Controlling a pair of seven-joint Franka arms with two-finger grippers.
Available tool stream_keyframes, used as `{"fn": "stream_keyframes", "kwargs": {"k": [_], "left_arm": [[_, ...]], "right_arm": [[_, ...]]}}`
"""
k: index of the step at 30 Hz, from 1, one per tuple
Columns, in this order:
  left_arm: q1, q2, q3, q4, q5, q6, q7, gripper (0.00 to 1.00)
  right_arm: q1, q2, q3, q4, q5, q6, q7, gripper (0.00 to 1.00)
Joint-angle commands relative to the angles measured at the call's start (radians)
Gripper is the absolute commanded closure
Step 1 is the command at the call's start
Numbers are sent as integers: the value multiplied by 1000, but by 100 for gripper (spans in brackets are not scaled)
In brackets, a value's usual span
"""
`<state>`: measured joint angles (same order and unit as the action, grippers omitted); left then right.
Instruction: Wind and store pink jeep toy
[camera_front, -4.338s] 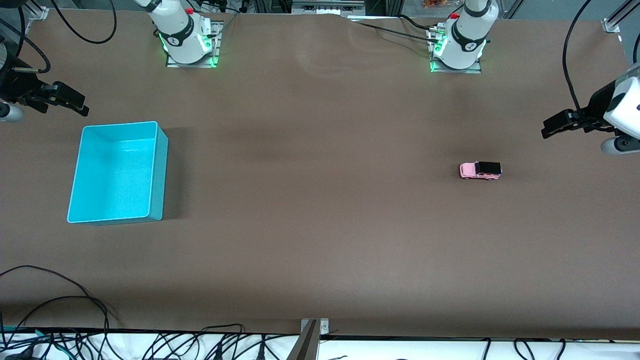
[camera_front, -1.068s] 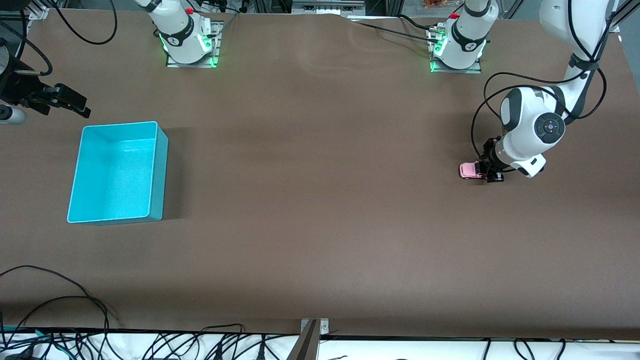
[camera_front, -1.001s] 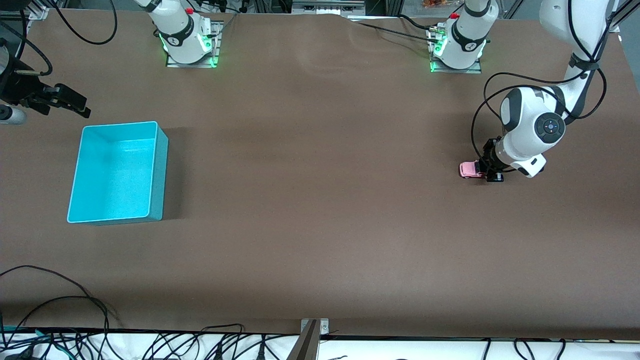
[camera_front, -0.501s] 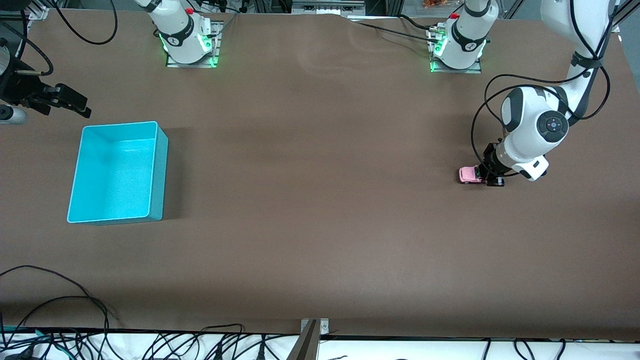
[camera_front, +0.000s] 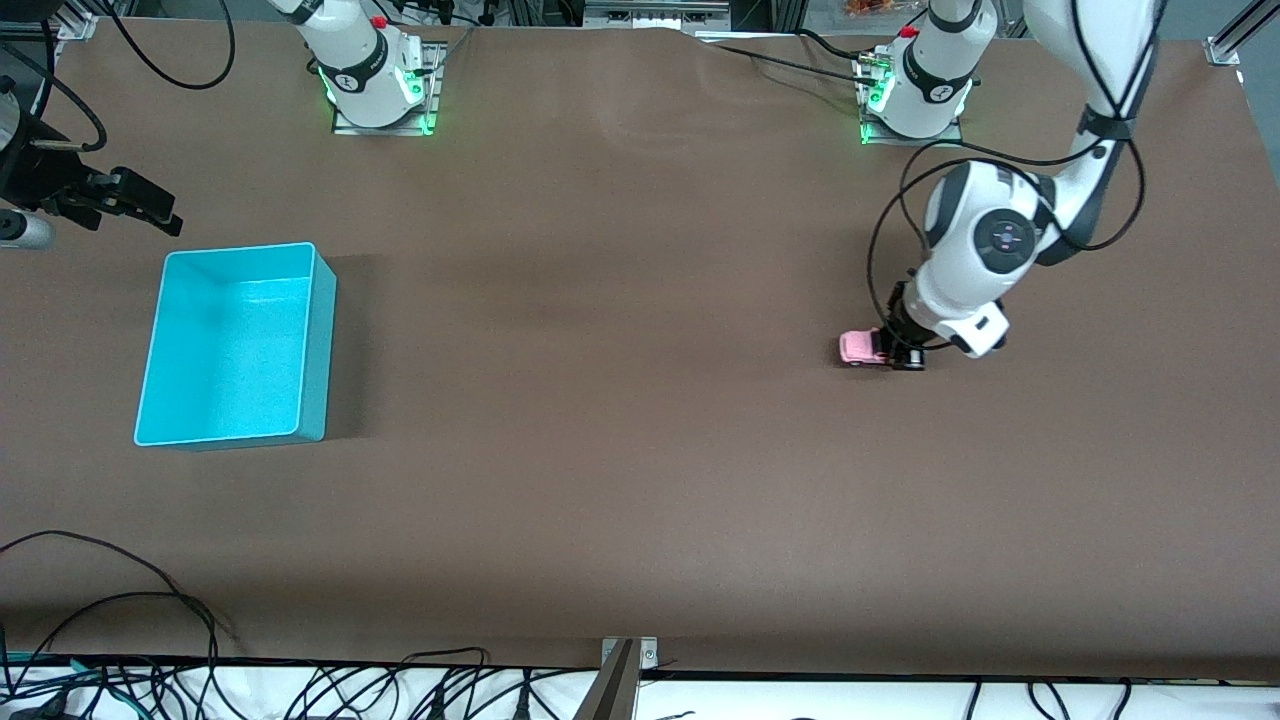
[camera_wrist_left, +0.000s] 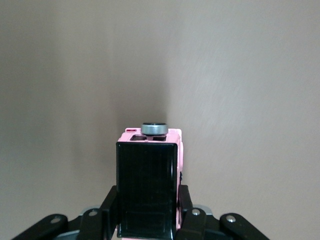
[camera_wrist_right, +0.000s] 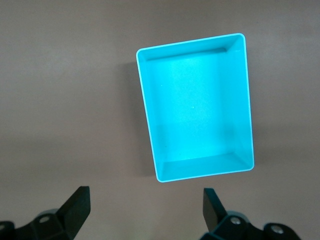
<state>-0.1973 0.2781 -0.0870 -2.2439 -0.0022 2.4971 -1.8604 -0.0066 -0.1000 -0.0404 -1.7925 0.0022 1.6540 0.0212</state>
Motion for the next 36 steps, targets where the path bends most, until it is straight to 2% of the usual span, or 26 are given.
{"fn": "stream_keyframes", "kwargs": {"k": [1,8,19,29,36], "left_arm": [[-53,59,6,69,4,-14,-91,87],[-100,119,7,104,4,-14,-160,87],[-120,155,9,118,25,-14,-186,86],[-103,171,12,116,79,-14,-180,86],[-47,170,10,113,122,-14,-169,86]], "right_arm": [[-1,6,2,18,18,-11,-17,0],[-1,6,2,18,19,-11,-17,0],[-1,6,5,18,19,-17,-17,0],[-3,6,4,18,18,-10,-17,0],[-4,6,2,19,18,-11,-18,0]]}}
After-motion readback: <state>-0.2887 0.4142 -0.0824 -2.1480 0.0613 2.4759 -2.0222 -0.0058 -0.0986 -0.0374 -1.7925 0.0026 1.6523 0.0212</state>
